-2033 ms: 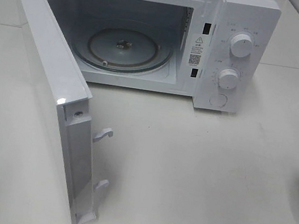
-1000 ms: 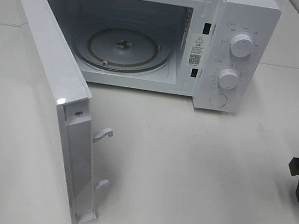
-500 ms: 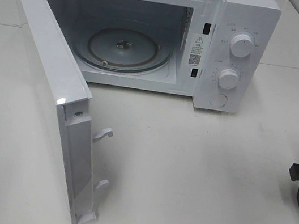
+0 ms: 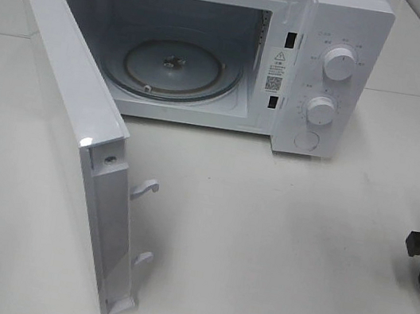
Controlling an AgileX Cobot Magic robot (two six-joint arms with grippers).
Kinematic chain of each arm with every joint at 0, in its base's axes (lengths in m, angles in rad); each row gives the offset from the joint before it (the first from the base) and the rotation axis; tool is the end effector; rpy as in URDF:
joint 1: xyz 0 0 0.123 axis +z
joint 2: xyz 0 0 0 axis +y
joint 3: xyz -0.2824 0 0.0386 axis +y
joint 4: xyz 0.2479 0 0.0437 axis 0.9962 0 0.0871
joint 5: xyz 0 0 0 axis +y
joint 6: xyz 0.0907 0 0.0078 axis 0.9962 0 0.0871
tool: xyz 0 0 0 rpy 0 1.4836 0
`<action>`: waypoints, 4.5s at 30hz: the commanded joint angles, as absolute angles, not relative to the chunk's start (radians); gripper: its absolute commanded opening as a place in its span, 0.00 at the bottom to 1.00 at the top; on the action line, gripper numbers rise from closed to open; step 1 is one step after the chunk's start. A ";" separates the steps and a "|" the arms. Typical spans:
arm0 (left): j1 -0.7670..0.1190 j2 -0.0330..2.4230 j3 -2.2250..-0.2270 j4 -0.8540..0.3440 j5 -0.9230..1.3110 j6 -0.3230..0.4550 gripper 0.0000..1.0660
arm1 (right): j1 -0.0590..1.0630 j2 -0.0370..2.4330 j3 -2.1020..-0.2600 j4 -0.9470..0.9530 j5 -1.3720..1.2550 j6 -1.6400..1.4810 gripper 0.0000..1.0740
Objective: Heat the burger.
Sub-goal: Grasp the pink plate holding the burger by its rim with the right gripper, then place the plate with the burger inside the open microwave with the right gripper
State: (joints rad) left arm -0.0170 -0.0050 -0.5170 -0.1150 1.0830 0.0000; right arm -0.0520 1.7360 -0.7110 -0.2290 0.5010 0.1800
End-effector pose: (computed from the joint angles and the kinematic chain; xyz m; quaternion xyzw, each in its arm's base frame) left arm -0.0090 -0.0091 0.2805 0.0107 0.8518 -0.0618 0.5200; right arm 0.2625 -0.0236 0.1164 0.0190 0.9958 -0.0570 0.0693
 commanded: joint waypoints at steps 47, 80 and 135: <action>-0.018 -0.023 -0.515 -0.118 1.068 0.000 0.92 | -0.054 1.708 -0.706 -0.218 0.566 0.185 0.00; -0.018 -0.023 -0.515 -0.118 1.068 0.000 0.92 | 0.214 1.685 -0.706 -0.577 0.735 0.513 0.00; -0.018 -0.023 -0.515 -0.118 1.068 0.000 0.92 | 0.615 1.502 -0.706 -0.661 0.907 0.522 0.00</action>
State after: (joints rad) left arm -0.0170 -0.0050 -0.5170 -0.1150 1.0830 0.0000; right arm 0.5860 1.5160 -0.7090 -0.6000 0.8750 0.5290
